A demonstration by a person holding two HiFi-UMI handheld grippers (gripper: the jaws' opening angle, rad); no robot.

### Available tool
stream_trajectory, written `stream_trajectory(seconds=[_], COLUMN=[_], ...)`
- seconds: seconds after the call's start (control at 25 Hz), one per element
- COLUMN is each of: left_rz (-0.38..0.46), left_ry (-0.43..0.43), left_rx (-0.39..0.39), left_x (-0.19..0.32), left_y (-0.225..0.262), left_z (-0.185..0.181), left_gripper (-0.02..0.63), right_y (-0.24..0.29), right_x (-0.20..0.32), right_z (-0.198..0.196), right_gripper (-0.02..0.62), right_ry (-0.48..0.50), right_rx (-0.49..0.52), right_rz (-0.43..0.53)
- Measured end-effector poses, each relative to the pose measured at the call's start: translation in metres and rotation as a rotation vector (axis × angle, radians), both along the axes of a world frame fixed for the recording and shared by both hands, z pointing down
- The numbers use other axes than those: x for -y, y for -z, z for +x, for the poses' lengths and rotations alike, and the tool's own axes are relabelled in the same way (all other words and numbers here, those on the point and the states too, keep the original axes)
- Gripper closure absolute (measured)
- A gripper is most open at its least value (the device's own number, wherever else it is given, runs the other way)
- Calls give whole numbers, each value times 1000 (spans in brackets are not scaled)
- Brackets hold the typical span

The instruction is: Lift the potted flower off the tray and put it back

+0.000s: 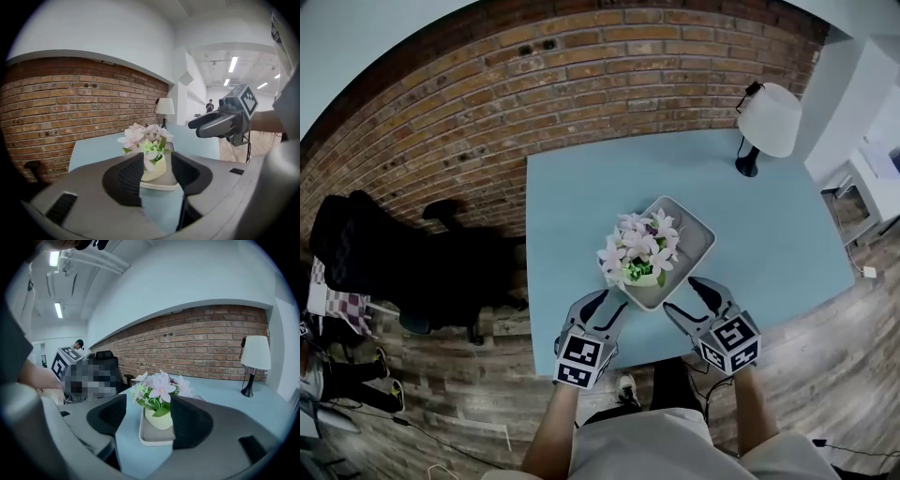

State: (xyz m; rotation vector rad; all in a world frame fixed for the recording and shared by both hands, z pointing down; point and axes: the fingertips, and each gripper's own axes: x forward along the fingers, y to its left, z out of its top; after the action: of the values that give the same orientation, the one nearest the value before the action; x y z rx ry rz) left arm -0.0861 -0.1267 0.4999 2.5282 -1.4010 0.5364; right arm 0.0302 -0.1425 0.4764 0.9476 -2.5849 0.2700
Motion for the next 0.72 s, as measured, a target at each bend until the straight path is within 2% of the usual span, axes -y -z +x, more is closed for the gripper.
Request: stream_trajectory(seconds=[0.2, 0.4, 0.72], left_rz=[-64, -97, -149], left_ry=[21, 15, 42], left_rx=[10, 19, -11], left_x=[11, 25, 47], left_y=[-28, -51, -84], left_z=[-2, 1, -2], left_gripper=[379, 373, 335], right_y=[-29, -58, -91], right_x=[15, 26, 53], right_z=[1, -3, -7], right_gripper=[270, 229, 210], right_ry=[43, 113, 161], right_rx=[-18, -62, -60], right_rz=[-55, -95, -138])
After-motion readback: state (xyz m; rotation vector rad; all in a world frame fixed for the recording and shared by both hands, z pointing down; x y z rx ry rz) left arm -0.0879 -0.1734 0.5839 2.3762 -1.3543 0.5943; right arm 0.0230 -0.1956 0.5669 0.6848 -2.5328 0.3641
